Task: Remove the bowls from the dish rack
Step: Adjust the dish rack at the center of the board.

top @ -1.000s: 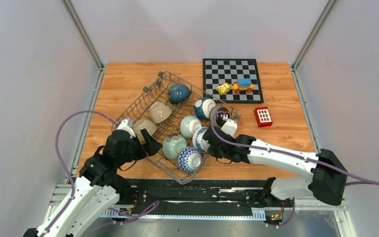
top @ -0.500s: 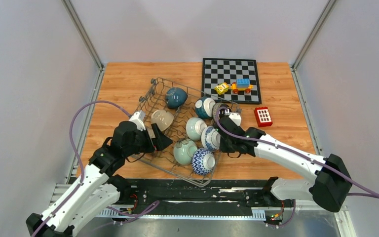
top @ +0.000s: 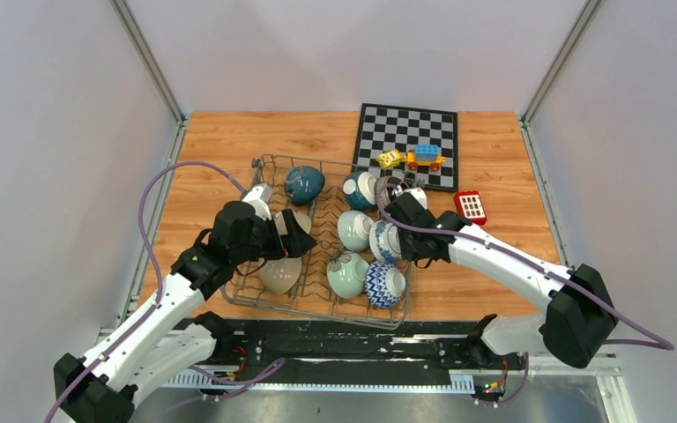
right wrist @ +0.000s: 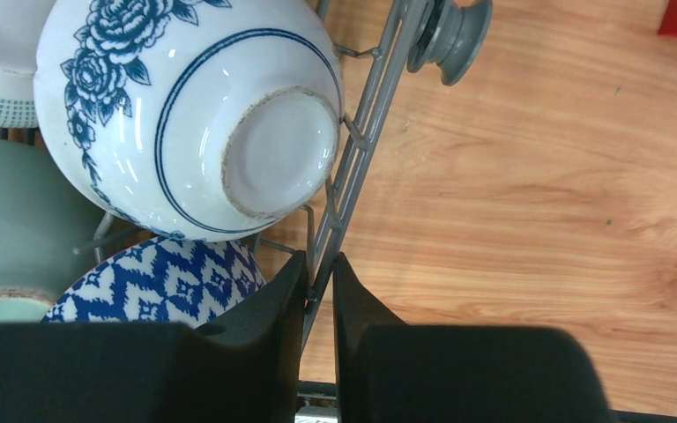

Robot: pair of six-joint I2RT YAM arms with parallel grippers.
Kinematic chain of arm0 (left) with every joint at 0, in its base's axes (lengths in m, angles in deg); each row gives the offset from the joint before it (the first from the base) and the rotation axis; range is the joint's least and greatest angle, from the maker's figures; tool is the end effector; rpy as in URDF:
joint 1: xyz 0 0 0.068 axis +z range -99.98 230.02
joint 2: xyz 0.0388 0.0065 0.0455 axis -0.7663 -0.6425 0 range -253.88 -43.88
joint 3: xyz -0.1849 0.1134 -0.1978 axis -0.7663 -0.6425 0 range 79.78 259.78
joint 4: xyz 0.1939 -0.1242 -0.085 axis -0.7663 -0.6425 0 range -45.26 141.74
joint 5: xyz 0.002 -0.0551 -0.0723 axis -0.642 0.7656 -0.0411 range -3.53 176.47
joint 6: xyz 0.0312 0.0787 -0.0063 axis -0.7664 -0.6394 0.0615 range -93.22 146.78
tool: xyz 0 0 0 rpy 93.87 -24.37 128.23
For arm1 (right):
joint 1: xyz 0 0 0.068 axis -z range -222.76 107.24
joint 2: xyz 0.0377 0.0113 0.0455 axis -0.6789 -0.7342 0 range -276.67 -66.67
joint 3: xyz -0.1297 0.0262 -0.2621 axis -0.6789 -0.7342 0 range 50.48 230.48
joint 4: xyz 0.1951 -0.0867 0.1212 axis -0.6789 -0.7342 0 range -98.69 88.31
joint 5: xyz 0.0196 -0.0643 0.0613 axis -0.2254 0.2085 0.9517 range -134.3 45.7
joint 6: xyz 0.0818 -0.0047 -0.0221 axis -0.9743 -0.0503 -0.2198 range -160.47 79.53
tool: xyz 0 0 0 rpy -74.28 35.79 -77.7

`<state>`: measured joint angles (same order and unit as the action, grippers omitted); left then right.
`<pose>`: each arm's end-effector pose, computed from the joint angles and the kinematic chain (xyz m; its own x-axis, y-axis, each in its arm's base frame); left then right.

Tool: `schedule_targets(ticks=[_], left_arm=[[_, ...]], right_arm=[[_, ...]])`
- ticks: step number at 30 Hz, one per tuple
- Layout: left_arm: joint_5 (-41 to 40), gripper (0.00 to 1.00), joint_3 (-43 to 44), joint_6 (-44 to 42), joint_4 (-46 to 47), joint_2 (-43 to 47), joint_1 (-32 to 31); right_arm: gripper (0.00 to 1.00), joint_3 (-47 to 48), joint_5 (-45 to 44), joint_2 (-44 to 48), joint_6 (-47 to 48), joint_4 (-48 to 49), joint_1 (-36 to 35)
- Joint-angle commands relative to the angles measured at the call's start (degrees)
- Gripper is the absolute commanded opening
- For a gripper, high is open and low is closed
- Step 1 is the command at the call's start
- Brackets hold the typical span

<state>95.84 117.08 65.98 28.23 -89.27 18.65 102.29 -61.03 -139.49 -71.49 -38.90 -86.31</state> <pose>0.1468 -0.1038 0.2666 -0.7461 -0.2755 -0.6061 0.2069 0.7694 -0.6044 0.1936 0.1543 0.2369 -0.8114 -0.0904 -0.5775 -0.1538 0.9862 0.0617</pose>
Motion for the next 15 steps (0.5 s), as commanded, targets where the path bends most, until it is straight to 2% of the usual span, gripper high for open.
schedule_targets(ticks=[1, 12, 15], left_arm=[[-0.95, 0.97, 1.39, -2.12, 1.43, -0.64, -0.31], [-2.62, 0.97, 0.44, -3.02, -1.13, 1.61, -0.29], [-3.63, 0.98, 0.49, -3.51, -2.56, 2.44, -0.30]], right_arm=[[0.00, 4.33, -4.21, -2.50, 6.64, 2.75, 1.52], [0.02, 4.89, 0.64, -0.07, 6.46, 1.80, 1.49], [0.22, 5.12, 1.04, 2.79, 6.58, -0.44, 1.47]])
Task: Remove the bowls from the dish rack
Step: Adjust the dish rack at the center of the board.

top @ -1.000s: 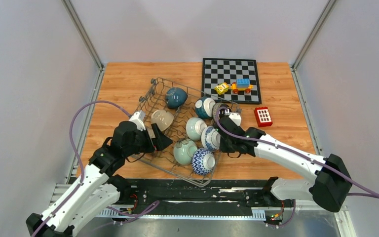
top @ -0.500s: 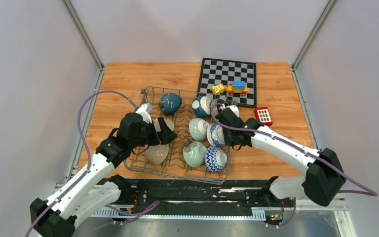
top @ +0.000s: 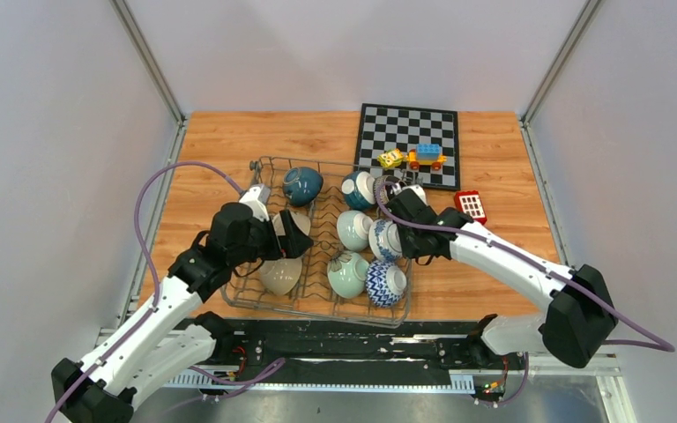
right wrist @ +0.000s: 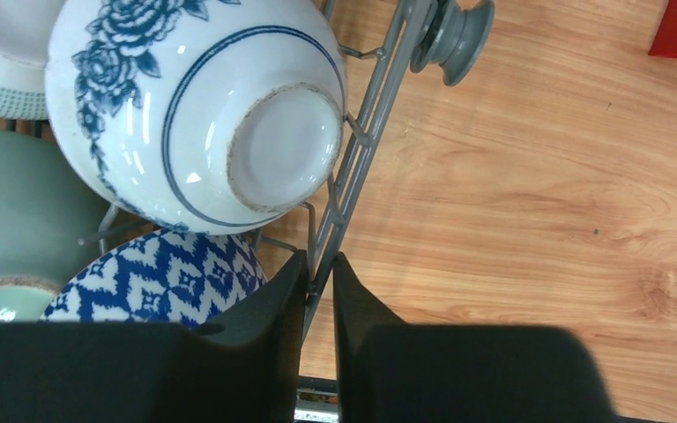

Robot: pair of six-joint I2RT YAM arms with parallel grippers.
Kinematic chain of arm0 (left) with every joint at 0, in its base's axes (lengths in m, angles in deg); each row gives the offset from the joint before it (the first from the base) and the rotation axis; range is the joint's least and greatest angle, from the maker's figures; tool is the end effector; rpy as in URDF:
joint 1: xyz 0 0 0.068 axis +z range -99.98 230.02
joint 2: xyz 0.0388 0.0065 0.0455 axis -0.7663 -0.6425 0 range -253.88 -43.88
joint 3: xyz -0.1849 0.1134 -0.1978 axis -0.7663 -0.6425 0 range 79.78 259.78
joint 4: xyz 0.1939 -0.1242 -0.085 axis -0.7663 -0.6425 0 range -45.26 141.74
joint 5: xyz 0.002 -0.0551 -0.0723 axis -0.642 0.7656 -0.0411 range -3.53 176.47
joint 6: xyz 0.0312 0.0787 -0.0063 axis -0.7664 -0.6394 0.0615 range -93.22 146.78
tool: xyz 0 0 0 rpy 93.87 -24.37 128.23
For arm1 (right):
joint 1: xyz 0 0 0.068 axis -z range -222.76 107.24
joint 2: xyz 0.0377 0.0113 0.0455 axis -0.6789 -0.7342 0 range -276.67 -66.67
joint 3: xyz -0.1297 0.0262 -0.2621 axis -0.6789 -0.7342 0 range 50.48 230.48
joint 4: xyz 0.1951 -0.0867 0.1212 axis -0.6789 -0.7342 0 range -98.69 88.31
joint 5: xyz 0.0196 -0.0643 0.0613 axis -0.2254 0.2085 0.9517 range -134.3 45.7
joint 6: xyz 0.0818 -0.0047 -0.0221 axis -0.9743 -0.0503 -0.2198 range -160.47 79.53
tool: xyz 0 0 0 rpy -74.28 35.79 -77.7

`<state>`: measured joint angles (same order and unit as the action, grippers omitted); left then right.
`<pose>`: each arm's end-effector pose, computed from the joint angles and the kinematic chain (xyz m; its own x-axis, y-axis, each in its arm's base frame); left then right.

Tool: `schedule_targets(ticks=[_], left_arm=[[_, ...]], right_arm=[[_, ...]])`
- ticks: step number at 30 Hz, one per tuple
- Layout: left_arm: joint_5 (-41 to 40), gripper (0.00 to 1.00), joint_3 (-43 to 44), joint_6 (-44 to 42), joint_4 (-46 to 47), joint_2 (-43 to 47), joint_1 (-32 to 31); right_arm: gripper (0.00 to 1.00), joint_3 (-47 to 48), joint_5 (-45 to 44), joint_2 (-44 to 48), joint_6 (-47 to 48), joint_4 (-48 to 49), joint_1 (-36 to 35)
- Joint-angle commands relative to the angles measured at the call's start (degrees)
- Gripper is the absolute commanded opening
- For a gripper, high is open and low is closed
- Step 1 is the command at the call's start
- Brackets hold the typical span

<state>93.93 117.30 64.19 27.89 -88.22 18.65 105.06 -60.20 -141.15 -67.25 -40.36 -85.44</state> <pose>0.1456 -0.1002 0.2700 -0.7174 -0.2682 -0.6430 0.2210 0.7877 -0.5751 0.2009 0.1574 0.2430 -0.8064 -0.1542 -0.5709 -0.2057 0.9783 0.0262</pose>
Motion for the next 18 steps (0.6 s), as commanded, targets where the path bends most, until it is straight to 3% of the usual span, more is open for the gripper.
schedule_targets(ticks=[1, 9, 13, 18], left_arm=[[-2.12, 0.98, 0.21, -1.92, -2.60, 1.75, -0.34], [-3.32, 1.00, 0.22, -1.92, -4.93, 3.56, -0.27], [-4.86, 1.00, 1.25, -1.87, -7.16, 4.95, -0.25], [-11.92, 1.00, 1.00, 0.67, -10.77, 7.85, -0.24]], right_arm=[[0.29, 2.43, 0.45, 5.56, 2.39, 0.33, 0.64], [0.65, 3.76, 2.28, 13.38, 4.27, -5.70, 0.66], [0.73, 0.54, 9.11, 19.80, 5.14, -3.37, 0.61], [0.70, -8.95, 14.48, 31.73, 1.47, 8.87, 0.61]])
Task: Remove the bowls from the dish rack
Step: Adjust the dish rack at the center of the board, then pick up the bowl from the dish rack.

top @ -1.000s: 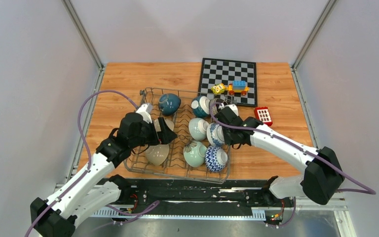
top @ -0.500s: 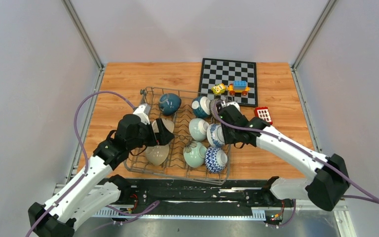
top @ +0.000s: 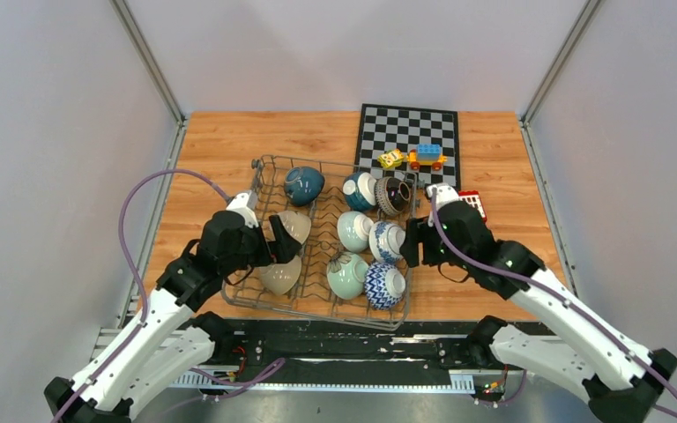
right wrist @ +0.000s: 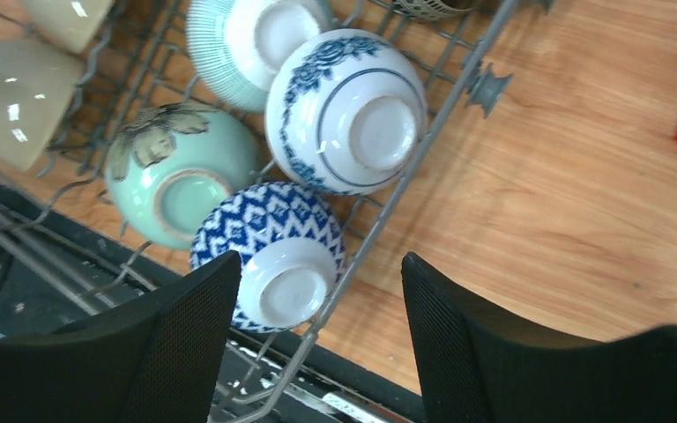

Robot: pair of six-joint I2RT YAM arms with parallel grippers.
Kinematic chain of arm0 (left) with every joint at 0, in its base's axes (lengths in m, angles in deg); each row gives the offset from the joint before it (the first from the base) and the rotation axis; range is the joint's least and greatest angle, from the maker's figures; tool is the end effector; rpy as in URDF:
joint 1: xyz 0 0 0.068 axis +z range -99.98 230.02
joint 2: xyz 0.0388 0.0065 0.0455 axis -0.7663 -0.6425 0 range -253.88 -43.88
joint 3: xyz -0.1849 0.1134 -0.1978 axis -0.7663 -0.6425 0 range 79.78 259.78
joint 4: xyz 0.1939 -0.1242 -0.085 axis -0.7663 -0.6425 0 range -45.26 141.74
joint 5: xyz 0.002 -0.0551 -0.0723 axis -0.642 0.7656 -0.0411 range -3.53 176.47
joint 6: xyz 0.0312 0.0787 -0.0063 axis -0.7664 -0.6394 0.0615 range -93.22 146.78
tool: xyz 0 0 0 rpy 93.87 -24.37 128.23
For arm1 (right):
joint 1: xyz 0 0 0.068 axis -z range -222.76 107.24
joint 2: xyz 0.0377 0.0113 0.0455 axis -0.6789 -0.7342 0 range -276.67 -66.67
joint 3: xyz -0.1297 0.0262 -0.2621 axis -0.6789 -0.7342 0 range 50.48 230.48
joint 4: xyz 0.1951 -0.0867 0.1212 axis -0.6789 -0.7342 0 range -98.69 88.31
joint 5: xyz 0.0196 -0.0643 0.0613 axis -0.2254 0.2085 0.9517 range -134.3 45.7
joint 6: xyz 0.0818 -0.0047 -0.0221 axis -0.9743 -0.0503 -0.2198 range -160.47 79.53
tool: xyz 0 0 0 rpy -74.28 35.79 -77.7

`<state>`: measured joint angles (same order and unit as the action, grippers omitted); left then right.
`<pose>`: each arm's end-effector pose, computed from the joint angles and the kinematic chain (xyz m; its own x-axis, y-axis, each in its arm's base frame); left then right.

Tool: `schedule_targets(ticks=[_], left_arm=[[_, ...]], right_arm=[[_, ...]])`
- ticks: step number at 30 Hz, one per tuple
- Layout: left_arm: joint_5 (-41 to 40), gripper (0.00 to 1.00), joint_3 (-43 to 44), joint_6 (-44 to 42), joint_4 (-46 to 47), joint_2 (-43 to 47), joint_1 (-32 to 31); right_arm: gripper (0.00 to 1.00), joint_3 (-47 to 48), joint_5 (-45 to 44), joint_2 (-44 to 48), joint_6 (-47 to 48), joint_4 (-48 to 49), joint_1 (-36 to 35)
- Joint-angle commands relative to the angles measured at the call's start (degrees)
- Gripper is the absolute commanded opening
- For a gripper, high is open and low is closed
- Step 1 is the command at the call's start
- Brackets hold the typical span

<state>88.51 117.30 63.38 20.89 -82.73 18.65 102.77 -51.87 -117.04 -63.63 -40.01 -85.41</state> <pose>0.1289 -0.0818 0.2681 -0.6906 -0.2769 -0.6682 0.1670 0.8378 -0.5198 0.1412 0.1166 0.3132 -0.6347 -0.0547 -0.7708 -0.3741 0.8945 0.2446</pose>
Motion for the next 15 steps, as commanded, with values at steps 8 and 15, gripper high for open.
schedule_targets(ticks=[8, 15], left_arm=[[-12.08, 1.00, -1.48, 4.15, -3.24, 9.32, -0.26], [8.13, 1.00, 0.83, 1.75, 4.15, 3.25, -2.64]], right_arm=[[0.69, -22.47, 23.69, 21.12, -13.48, 33.17, 0.61], [0.69, -20.10, 21.22, 17.00, -10.38, 24.40, 0.64]])
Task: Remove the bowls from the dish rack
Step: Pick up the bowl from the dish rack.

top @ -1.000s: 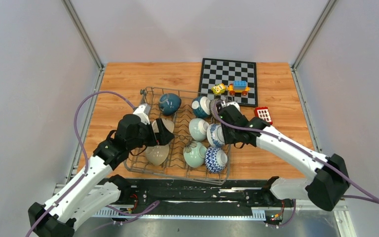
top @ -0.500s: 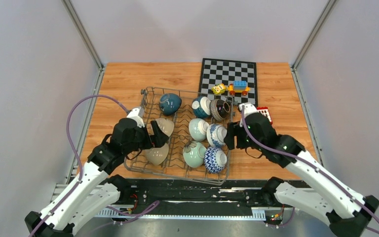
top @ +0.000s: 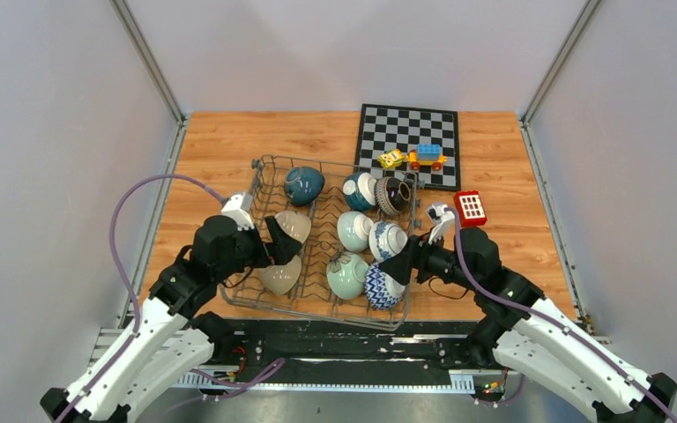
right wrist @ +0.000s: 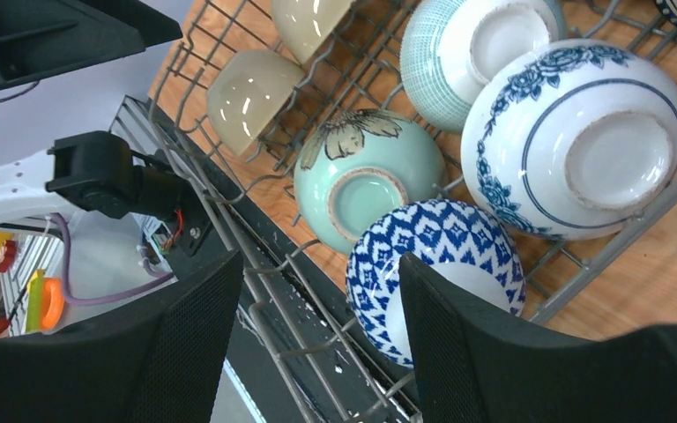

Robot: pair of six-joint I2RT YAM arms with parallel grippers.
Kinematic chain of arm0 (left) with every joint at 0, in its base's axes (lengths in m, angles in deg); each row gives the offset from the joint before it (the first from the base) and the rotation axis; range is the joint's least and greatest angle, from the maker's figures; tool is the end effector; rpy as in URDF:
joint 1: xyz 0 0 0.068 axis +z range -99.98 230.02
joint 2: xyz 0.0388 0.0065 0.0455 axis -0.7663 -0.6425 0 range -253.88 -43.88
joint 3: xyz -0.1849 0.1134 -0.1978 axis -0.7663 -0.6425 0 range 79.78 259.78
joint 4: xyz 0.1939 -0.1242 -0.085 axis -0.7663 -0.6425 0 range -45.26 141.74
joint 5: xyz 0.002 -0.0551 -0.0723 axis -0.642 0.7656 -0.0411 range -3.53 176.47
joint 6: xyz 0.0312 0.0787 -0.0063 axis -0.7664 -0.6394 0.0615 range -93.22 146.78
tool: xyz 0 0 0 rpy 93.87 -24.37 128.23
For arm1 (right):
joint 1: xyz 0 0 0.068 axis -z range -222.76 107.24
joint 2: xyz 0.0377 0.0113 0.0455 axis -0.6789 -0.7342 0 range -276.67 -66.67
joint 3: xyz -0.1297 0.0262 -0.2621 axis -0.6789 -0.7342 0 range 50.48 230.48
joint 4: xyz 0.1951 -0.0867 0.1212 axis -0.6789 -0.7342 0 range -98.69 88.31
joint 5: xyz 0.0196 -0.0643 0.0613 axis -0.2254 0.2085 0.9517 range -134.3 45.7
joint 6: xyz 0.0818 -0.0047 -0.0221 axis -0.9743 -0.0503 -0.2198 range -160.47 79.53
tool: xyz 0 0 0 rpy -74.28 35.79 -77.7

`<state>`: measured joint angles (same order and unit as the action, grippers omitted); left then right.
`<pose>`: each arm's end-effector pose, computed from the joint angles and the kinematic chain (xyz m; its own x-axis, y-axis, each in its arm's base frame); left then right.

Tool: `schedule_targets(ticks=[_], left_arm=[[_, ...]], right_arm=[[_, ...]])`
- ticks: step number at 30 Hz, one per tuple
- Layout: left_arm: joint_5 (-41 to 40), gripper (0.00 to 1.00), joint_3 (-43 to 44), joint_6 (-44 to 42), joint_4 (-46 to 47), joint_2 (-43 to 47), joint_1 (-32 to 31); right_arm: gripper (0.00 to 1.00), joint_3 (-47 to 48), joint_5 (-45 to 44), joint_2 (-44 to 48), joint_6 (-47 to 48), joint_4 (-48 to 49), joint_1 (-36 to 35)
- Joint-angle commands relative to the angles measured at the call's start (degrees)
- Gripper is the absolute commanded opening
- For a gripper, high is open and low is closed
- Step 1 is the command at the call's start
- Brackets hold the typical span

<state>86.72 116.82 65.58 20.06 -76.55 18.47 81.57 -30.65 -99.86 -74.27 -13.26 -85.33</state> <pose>0.1144 -0.0707 0.2765 -0.6346 -0.3457 -0.6912 0.1652 0.8130 -0.5583 0.1012 0.1168 0.2868 -0.6042 0.1790 -0.7765 -0.5898 0.5548 0.5868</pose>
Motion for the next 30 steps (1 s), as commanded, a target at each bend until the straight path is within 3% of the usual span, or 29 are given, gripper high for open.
schedule_targets(ticks=[1, 6, 13, 20, 25, 30], left_arm=[[8.89, 1.00, 1.02, 0.51, 6.28, -2.40, -4.54], [5.66, 1.00, -1.08, 6.42, 11.27, -0.99, -11.41], [-2.64, 1.00, -4.38, 12.93, 22.60, -7.87, -25.61], [-5.29, 0.96, -8.33, 19.23, 39.25, -18.54, -31.23], [-9.28, 0.86, -11.30, 26.59, 47.61, -25.69, -34.31], [-14.06, 0.79, -12.51, 29.91, 47.97, -26.67, -37.38]], right_arm=[[0.69, 0.89, -1.45, 0.12, 0.36, -3.03, 0.53], [0.66, 0.58, -6.55, 1.35, 0.75, -6.74, 0.55], [0.66, 0.72, -9.48, 2.60, 0.26, -11.23, 0.54], [0.66, -0.18, -11.76, 4.13, -0.29, -13.92, 0.54], [0.62, -0.31, -10.81, 4.22, -2.06, -14.97, 0.53], [0.58, -0.71, -8.95, 4.87, -3.67, -14.39, 0.52]])
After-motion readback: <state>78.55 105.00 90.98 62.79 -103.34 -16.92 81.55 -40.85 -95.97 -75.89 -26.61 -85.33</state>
